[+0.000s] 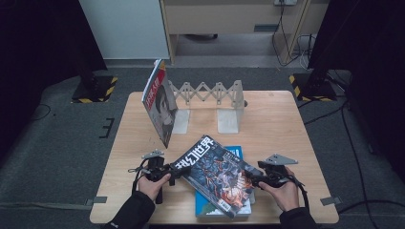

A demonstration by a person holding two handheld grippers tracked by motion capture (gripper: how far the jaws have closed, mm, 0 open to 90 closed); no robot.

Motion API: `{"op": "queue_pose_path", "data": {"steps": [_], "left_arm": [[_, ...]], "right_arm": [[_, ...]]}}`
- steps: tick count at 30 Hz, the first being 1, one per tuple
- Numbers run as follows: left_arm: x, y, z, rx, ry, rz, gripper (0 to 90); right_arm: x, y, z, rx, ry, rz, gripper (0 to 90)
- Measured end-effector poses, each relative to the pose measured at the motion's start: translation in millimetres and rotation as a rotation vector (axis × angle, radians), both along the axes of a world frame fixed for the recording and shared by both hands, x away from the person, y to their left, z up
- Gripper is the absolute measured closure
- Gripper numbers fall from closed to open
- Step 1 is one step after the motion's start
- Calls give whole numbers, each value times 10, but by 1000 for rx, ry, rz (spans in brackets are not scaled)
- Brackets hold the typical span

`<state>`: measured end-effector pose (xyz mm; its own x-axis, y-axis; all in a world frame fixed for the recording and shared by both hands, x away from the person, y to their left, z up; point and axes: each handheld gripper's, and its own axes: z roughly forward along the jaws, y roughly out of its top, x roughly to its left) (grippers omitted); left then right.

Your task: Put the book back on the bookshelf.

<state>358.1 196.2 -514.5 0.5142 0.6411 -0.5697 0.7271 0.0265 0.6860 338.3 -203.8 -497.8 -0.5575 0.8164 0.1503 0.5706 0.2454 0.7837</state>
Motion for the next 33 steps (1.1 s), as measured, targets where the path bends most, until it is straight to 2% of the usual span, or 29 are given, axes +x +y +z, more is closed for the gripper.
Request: {"op": "queue_pose_path", "data": {"steps": [3,5,10,13,16,23,25,29,33], "left_arm": [[2,18,8,-53,-5,7,303],[-5,21,24,-64,-23,7,306],[-17,-30,33,-4,-54,6,292],[-18,-82,11,53,-59,-5,253],[-17,-119,-27,103,-48,-26,182],[-50,-92,-44,106,-32,-12,198],[-70,-82,-51,108,-16,-3,198],[-94,-81,-70,105,-15,4,188],[-104,-111,-123,85,1,11,137]], "right_arm": [[1,-1,-1,-4,-6,1,298],[1,-3,-2,-3,-7,0,297],[1,-4,-4,1,-4,0,297],[2,-5,-5,1,-6,0,297],[1,-2,-6,2,-7,0,297],[-1,-3,-11,8,-8,-1,294],[-2,-3,-13,8,-9,-2,294],[-1,-3,-14,11,-9,-1,293],[0,-1,-15,12,-9,-1,293]]}}
